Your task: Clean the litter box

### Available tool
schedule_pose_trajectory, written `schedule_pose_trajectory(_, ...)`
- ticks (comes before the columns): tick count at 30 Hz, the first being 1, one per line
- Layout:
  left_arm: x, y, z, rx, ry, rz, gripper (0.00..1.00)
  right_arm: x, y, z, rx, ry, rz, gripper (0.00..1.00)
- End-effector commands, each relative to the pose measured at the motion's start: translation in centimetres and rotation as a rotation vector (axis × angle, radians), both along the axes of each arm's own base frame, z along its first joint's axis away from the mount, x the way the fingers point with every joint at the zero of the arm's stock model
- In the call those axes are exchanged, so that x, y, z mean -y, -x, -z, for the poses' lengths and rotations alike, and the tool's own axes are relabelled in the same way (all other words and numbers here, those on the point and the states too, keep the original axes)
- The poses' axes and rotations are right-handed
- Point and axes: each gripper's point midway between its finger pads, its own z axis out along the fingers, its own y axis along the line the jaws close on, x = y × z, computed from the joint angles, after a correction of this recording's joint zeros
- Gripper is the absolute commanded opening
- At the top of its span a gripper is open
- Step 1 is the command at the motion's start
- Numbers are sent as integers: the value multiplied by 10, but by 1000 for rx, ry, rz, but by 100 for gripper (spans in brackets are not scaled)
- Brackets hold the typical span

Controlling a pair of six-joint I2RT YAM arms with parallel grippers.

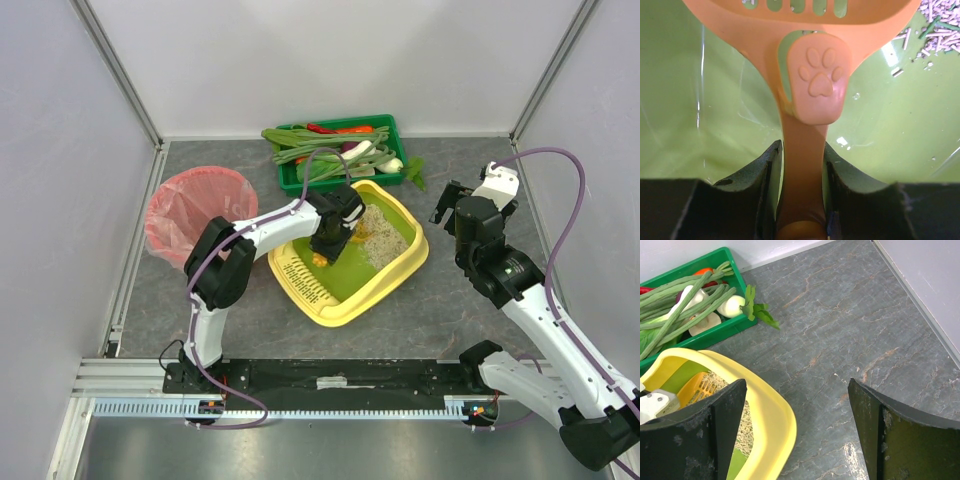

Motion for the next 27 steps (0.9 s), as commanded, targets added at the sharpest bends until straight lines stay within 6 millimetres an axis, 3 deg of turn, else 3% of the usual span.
schedule_pose_trajectory(1,16,-22,-18,109,86,30,2,1,0,-1,7,-14,11,91)
schedule_pose_trajectory(15,7,-17,-33,175,126,5,2,0,-1,-1,4,-13,12,91)
schedule_pose_trajectory(27,18,-25,-14,138,104,41,2,3,0,-1,7,-15,25,91)
